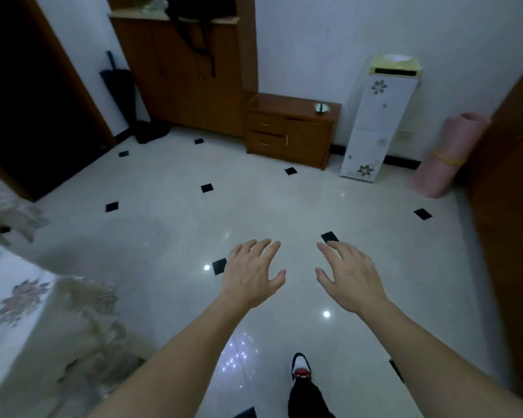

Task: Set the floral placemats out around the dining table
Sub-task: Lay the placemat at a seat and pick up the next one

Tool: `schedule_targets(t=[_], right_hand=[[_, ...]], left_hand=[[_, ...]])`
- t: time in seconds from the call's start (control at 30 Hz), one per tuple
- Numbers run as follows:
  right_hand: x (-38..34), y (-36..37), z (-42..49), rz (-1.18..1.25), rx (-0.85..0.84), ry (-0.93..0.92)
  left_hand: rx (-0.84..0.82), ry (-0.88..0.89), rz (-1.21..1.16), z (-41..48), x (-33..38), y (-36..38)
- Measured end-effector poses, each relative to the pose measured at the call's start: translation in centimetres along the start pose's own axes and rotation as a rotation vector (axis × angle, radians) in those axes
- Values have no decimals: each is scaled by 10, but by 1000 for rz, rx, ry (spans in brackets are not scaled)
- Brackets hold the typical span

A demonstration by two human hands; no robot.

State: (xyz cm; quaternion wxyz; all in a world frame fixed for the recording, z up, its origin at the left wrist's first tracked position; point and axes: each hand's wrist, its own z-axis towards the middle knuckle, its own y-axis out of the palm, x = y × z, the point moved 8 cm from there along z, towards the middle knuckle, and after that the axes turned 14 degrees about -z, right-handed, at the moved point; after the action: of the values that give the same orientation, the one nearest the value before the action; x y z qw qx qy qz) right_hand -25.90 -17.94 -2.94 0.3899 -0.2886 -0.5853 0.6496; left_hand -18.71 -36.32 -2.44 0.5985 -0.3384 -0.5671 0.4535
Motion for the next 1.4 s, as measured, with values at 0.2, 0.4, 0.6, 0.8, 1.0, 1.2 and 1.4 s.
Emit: schedule_targets(t=[0.2, 0.4, 0.6, 0.8, 1.0, 1.2, 1.4], right_hand=[[-3, 9, 159, 61, 21, -154], [-57, 18, 268, 96, 33, -364], [-136, 20, 326, 139, 38, -555], [-229, 28, 366, 173, 25, -701], [-342, 40, 429, 150, 8, -794], [-485, 39, 494, 137, 8, -898], [-600, 28, 530, 129, 5, -976]], left_hand=[[46, -206, 57, 99, -69, -23], [161, -384, 63, 144, -125, -52], [235, -564, 114, 133, -192, -86], [314, -674, 150, 119, -267, -111], [341, -748, 146, 115, -378, -140], [378, -807, 143, 108, -511, -192], [439, -872, 160, 88, -610, -247]])
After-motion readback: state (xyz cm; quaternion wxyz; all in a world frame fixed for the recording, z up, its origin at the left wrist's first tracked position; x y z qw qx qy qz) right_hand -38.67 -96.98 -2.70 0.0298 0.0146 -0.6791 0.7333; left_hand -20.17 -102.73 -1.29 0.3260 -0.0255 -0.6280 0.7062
